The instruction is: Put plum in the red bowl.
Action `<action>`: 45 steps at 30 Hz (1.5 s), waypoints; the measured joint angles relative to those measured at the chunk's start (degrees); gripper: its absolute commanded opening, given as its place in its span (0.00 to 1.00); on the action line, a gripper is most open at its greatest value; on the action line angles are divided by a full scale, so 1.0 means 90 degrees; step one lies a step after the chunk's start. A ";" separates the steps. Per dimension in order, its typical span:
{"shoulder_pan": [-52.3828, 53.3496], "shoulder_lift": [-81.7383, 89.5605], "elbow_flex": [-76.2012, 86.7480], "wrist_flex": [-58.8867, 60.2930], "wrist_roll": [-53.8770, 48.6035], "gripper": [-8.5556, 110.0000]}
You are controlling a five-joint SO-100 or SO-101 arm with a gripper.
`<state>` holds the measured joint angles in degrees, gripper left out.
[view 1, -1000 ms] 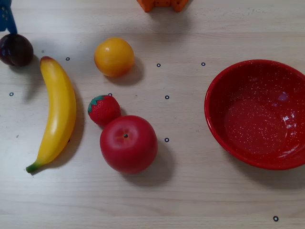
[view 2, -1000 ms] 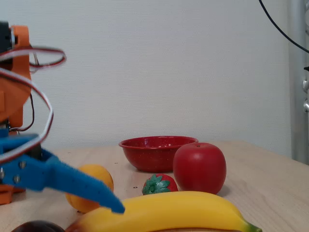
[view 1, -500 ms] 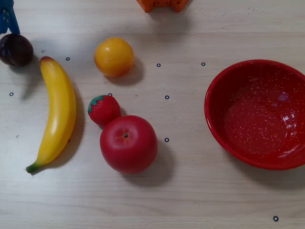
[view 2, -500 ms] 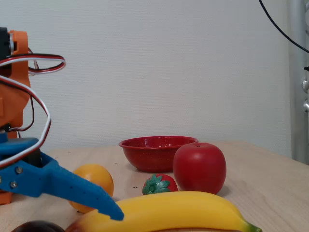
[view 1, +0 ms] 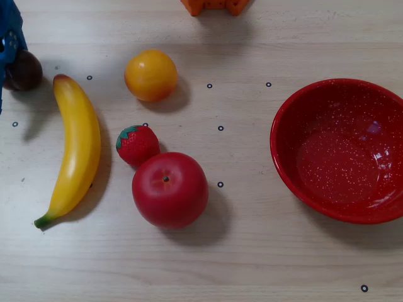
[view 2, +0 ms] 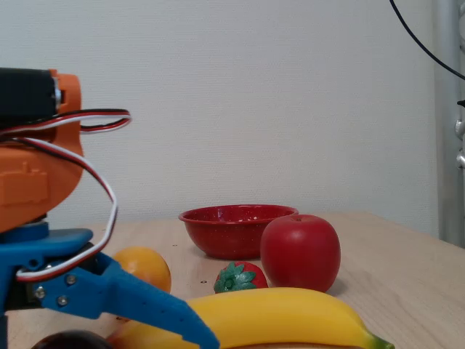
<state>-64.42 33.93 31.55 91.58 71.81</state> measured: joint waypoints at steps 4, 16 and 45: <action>0.0020 0.0000 0.0000 0.0000 -0.0020 0.56; 0.0020 0.0000 0.0000 0.0000 -0.0020 0.35; 0.0381 0.2275 0.0820 0.1016 -0.0938 0.07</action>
<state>-61.00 54.40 38.94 100.72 63.37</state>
